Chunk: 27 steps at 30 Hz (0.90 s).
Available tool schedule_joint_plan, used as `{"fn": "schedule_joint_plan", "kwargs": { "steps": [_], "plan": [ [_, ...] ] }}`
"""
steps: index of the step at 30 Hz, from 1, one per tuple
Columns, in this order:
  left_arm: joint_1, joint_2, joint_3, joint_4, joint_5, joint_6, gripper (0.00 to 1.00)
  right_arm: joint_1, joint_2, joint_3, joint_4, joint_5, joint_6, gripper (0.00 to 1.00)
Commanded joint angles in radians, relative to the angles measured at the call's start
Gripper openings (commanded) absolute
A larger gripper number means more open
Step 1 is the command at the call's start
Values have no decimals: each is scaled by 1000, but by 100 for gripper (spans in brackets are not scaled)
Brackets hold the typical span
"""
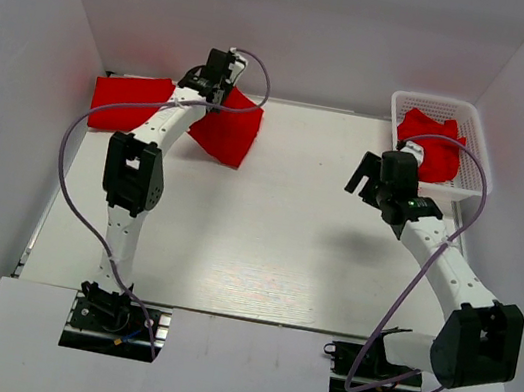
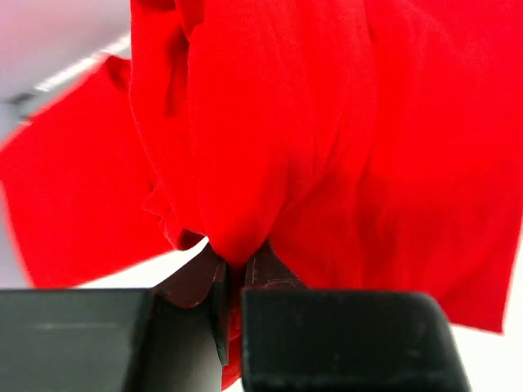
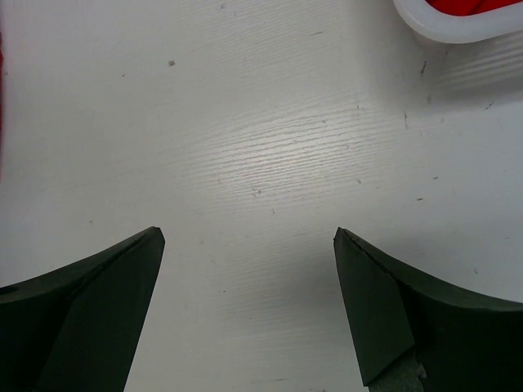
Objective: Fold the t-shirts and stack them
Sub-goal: Put the neatly folded tshirt into the corner of the board with the left arm
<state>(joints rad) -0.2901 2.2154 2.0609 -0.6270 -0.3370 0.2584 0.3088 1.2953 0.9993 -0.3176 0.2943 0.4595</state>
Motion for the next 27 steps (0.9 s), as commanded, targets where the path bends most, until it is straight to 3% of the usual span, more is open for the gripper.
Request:
{"fn": "schedule_joint_plan", "kwargs": {
  "steps": [1,12,27],
  "plan": [
    [25,-106,61,-2,-46,106,0,-4,22,45,26,-37,-7,90],
    [109,-134,91,115,-50,309,0,-4,136,128,22,-158,39,90],
    [204,-178,106,196,-135,291,0,0,190,223,3,-181,27,90]
  ]
}}
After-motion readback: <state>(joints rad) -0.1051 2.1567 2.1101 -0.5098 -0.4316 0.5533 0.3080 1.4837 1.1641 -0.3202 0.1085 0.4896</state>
